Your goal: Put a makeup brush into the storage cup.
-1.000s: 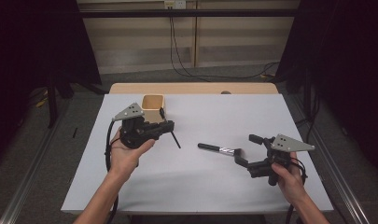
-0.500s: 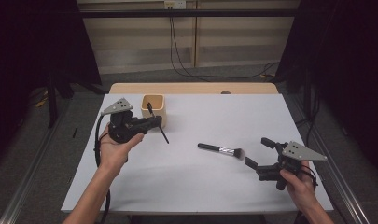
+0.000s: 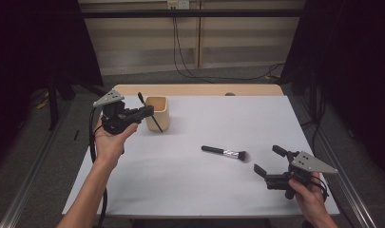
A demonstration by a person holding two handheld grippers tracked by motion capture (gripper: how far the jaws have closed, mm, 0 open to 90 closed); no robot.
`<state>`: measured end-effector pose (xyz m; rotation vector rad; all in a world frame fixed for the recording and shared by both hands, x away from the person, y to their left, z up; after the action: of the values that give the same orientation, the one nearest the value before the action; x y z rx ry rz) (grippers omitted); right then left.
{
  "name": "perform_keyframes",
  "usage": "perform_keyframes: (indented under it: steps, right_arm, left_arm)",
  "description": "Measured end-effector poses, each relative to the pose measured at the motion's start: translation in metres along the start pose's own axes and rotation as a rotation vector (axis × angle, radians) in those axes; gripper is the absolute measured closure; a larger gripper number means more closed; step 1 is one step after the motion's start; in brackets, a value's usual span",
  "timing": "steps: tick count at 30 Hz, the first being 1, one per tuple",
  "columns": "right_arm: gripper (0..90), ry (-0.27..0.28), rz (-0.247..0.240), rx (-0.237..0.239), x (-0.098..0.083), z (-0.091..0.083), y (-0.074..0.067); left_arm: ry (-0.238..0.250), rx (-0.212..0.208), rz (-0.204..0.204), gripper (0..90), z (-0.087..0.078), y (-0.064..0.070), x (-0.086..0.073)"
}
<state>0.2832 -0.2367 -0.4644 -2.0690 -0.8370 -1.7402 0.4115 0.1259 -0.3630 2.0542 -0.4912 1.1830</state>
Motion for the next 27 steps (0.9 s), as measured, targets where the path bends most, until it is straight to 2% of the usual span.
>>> perform_keyframes:
  steps: [6,11,13,18,27]
  right_arm:
    - [0.7,0.002,0.005,0.012,0.0,-0.002,-0.002]
    - [0.1,-0.002,0.0,0.014,-0.003,-0.002,-0.004]
    - [0.0,-0.003,-0.001,0.015,-0.003,-0.001,-0.004]
    - [0.0,-0.001,0.003,0.016,-0.003,-0.002,-0.004]
    - [0.0,0.008,0.001,0.014,-0.002,-0.003,-0.004]
  left_arm:
    - [0.041,0.031,0.003,85.8,0.002,-0.01,0.013]
    - [0.066,0.047,-0.011,85.9,0.002,-0.02,0.022]
    - [0.079,0.042,0.004,85.8,0.004,-0.022,0.027]
    - [0.082,0.07,0.021,85.8,0.006,-0.027,0.037]
    - [0.136,0.089,0.034,85.8,0.013,-0.034,0.049]
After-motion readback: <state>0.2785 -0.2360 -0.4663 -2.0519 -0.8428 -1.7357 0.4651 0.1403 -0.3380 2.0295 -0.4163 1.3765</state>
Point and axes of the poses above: each handheld gripper's, and its own axes: z roughly forward along the jaws, x roughly out of its top, y roughly to its right, the point moved 9 cm from there along z, roughly forward along the jaws, and after that the axes turned 11 degrees about -z, right-handed, at the moved point
